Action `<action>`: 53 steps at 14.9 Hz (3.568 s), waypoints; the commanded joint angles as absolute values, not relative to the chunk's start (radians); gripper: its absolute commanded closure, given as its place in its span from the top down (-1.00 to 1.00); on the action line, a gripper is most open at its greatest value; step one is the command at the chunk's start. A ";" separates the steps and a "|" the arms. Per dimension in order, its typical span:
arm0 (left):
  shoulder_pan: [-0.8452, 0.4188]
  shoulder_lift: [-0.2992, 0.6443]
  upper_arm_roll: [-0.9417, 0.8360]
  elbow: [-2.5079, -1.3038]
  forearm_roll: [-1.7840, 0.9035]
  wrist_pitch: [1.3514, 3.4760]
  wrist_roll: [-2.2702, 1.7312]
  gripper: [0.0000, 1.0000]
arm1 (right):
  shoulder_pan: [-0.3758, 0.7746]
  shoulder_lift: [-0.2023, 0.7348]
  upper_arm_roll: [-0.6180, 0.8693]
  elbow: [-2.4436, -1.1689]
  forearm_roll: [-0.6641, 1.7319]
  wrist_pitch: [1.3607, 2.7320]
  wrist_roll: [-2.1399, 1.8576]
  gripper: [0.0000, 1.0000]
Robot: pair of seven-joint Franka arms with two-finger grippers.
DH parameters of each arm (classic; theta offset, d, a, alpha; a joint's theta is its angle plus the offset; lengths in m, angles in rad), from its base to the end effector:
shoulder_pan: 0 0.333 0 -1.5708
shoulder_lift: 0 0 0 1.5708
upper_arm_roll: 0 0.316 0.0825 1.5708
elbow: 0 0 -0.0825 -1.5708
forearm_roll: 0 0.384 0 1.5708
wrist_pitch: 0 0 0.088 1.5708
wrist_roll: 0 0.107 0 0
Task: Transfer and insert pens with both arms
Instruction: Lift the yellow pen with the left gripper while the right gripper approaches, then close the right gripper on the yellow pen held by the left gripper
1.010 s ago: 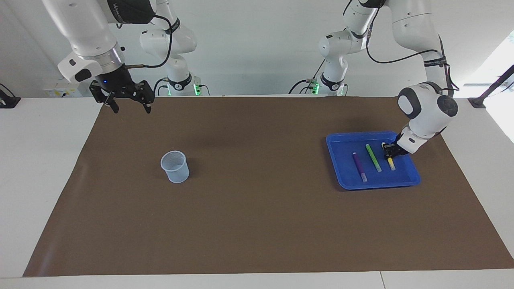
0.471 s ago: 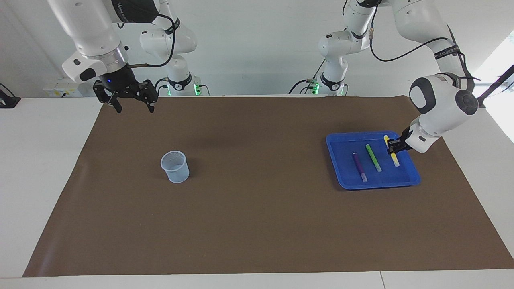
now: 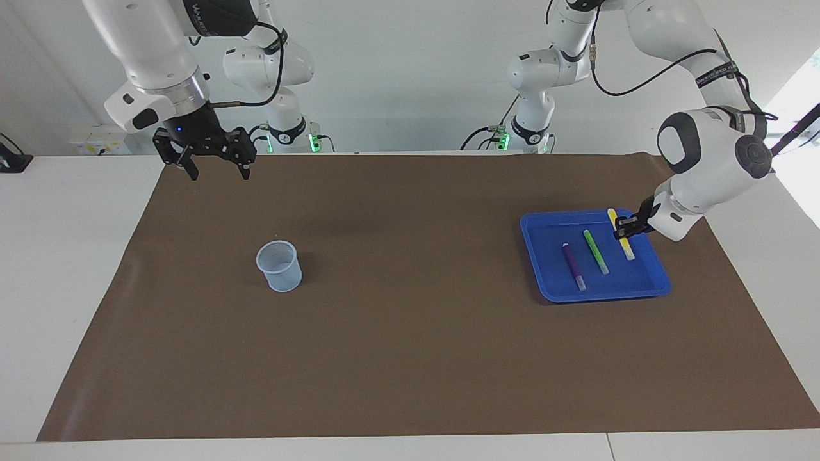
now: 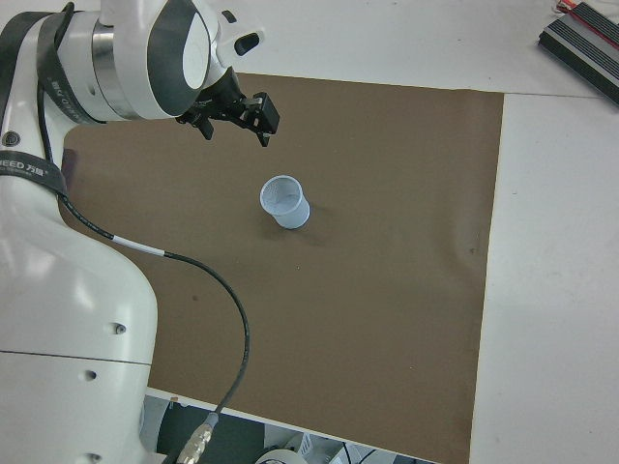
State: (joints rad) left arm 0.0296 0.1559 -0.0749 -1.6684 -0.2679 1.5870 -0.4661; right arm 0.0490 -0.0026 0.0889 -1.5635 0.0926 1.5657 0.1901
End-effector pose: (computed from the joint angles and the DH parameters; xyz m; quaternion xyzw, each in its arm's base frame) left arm 0.5825 -0.0520 0.4954 0.9579 0.2227 -0.1483 0.1040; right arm 0.5467 0.0860 0.6294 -0.9986 0.0257 0.0052 0.0459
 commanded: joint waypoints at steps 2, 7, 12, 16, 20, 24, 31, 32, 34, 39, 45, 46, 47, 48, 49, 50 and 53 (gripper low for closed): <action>0.028 0.091 -0.104 -1.674 -0.472 1.552 -0.795 -1.00 | 0.038 -0.025 0.135 -1.598 0.254 1.634 0.270 1.00; 0.026 0.060 -0.190 -1.693 -0.642 1.601 -1.145 -1.00 | 0.038 -0.032 0.231 -1.644 0.489 1.796 0.454 1.00; -0.041 -0.003 -0.198 -1.813 -0.813 1.736 -1.333 -1.00 | 0.038 -0.029 0.346 -1.664 0.616 1.962 0.572 1.00; -0.129 -0.044 -0.198 -1.905 -0.925 1.909 -1.489 -1.00 | 0.043 -0.020 0.417 -1.677 0.640 2.045 0.597 1.00; -0.144 -0.066 -0.196 -1.957 -1.035 1.974 -1.539 -1.00 | 0.045 0.018 0.460 -1.675 0.637 2.094 0.589 1.00; -0.143 -0.072 -0.198 -1.965 -1.084 1.979 -1.540 -1.00 | 0.046 0.046 0.460 -1.677 0.621 2.097 0.525 1.00; -0.146 -0.083 -0.198 -1.985 -1.117 1.994 -1.539 -1.00 | 0.048 0.067 0.465 -1.672 0.606 2.166 0.500 1.00; -0.146 -0.083 -0.198 -1.985 -1.118 1.994 -1.537 -1.00 | 0.049 0.066 0.466 -1.674 0.606 2.174 0.502 0.99; -0.146 -0.083 -0.198 -1.985 -1.130 1.996 -1.537 -1.00 | 0.051 0.066 0.468 -1.675 0.604 2.169 0.502 0.81; -0.149 -0.083 -0.198 -1.985 -1.135 2.008 -1.539 -1.00 | 0.060 0.063 0.468 -1.681 0.603 2.172 0.502 0.34; -0.167 -0.084 -0.198 -1.991 -1.135 2.020 -1.537 -1.00 | 0.058 0.066 0.468 -1.683 0.603 2.209 0.503 0.07; -0.167 -0.086 -0.198 -1.991 -1.135 2.022 -1.537 -1.00 | 0.058 0.066 0.468 -1.684 0.603 2.209 0.503 0.06; -0.169 -0.086 -0.198 -1.991 -1.135 2.022 -1.536 -1.00 | 0.060 0.066 0.468 -1.687 0.603 2.209 0.503 -0.07; -0.169 -0.086 -0.198 -1.991 -1.135 2.022 -1.536 -1.00 | 0.060 0.064 0.468 -1.689 0.603 2.207 0.502 -0.43; -0.169 -0.086 -0.198 -1.991 -1.135 2.022 -1.536 -1.00 | 0.061 0.063 0.468 -1.693 0.603 2.198 0.500 -0.83; -0.169 -0.086 -0.198 -1.991 -1.135 2.023 -1.536 -1.00 | 0.061 0.061 0.468 -1.704 0.595 2.198 0.500 -1.00; -0.169 -0.086 -0.198 -1.991 -1.135 2.025 -1.536 -1.00 | 0.060 0.063 0.468 -1.700 0.555 2.189 0.499 -1.00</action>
State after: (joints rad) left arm -0.1524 -0.0469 -0.2061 -1.9533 -1.1124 2.0002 -1.5299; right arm 0.0624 0.0649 0.4616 -1.6912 0.5800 2.1828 0.5175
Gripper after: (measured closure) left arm 0.833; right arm 0.819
